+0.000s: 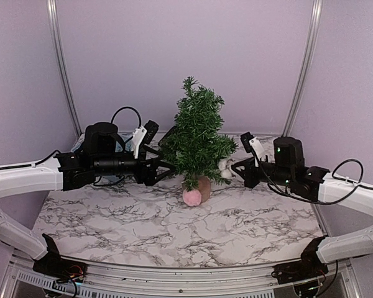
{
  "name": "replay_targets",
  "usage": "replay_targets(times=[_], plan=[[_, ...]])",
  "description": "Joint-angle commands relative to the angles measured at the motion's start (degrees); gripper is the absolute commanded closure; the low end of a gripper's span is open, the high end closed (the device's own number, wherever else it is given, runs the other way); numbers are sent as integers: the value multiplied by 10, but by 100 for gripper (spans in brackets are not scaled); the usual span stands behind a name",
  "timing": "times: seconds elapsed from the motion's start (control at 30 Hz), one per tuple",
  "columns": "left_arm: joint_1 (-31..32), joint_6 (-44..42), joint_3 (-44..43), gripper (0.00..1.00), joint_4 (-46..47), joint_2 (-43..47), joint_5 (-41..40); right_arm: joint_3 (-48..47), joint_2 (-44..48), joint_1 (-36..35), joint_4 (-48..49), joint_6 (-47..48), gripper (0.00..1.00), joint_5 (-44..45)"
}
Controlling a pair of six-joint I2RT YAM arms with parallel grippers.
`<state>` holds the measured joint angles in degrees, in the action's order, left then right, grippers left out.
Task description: Decorate the small christmas tree
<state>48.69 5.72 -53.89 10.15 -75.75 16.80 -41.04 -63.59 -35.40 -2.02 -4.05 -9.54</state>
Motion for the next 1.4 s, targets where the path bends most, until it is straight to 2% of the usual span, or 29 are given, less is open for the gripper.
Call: replay_targets(times=[0.0, 0.43, 0.63, 0.73, 0.8, 0.9, 1.07, 1.23, 1.37], plan=[[-2, -10, -1, 21, 15, -2, -9, -22, -5, 2, 58, 20, 100, -37], [-32, 25, 15, 22, 38, 4, -31, -3, -17, 4, 162, 40, 100, -100], [-46, 34, 22, 22, 46, 4, -40, 5, -66, 16, 172, 45, 100, -93], [-53, 46, 30, 21, 52, 7, -52, 1, -82, 20, 175, 37, 94, -80], [-60, 58, 36, 20, 56, 10, -63, -2, -85, 20, 174, 24, 88, -79], [-78, 81, 50, 15, 61, 17, -74, -4, -72, 20, 169, 16, 72, -74], [-115, 125, 79, 2, 85, 22, -83, -12, -30, 21, 148, 9, 49, -60], [-147, 163, 87, 1, 96, -5, -86, -23, 5, 20, 121, 0, 23, -54], [-168, 168, 88, 1, 108, -38, -60, -29, 32, 20, 84, -22, 19, -32]])
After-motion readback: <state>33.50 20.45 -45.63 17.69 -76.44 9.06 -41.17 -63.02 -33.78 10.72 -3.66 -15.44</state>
